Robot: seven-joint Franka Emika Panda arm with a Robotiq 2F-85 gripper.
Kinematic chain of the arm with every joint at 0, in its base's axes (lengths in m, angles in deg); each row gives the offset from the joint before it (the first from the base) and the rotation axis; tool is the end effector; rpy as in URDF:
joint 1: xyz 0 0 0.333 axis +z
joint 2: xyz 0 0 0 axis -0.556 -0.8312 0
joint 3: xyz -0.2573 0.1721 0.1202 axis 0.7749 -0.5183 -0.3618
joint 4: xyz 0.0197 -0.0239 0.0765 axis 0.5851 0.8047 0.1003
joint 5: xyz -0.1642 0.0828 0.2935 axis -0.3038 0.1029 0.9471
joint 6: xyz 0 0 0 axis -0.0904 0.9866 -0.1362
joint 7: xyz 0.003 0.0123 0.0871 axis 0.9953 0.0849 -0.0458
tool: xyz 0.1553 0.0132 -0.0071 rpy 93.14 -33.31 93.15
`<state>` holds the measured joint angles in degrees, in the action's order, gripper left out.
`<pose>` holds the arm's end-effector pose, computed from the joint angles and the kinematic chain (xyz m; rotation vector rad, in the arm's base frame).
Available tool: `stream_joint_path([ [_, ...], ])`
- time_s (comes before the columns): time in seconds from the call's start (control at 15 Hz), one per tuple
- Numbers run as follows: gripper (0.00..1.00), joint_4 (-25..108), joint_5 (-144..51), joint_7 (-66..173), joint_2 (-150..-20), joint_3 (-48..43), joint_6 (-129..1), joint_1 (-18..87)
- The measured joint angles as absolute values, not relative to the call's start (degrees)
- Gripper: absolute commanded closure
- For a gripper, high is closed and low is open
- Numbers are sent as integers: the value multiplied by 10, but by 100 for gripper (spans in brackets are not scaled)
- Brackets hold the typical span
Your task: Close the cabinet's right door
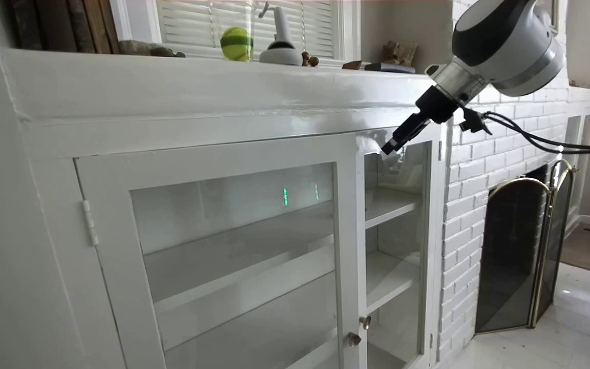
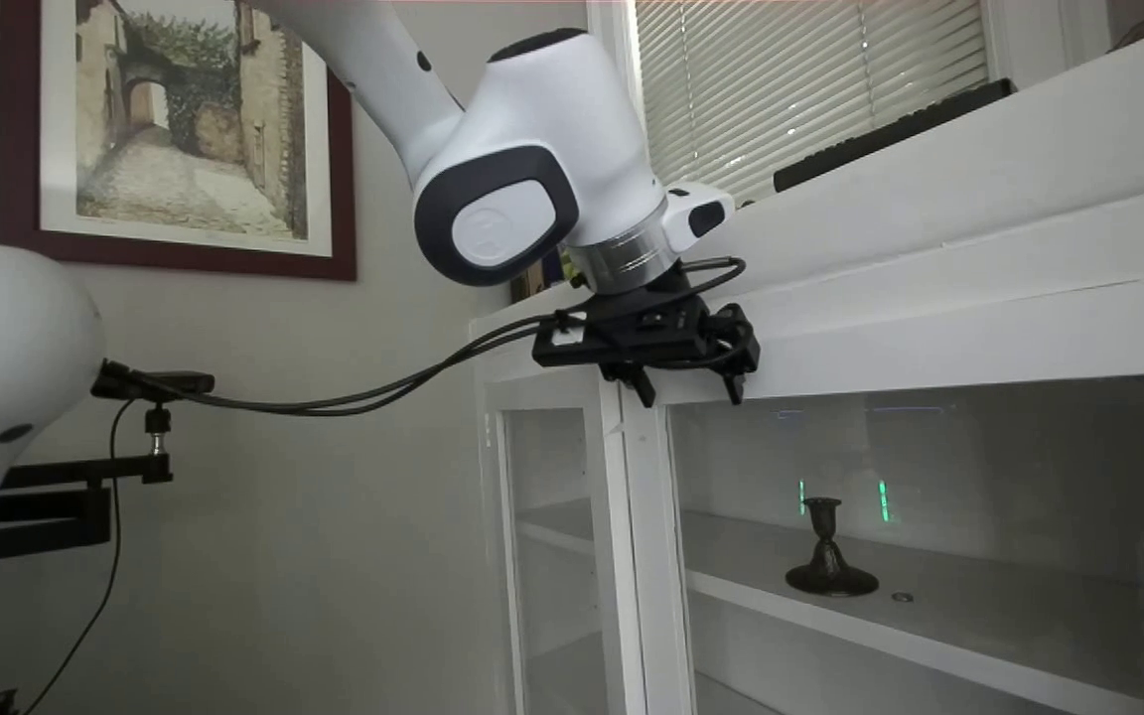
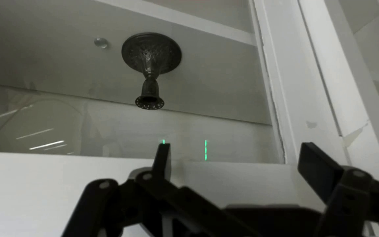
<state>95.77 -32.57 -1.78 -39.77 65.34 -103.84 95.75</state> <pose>0.4688 -0.1086 0.3999 -2.6813 -0.5611 -1.1330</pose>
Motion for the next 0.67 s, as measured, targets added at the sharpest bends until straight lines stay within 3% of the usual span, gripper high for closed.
stream_joint_path([
  [0.2, 0, 961, -346, 46, -428, 578, -966, 882],
  [0.67, 0, 956, -474, 275, -456, 285, -725, 601],
])
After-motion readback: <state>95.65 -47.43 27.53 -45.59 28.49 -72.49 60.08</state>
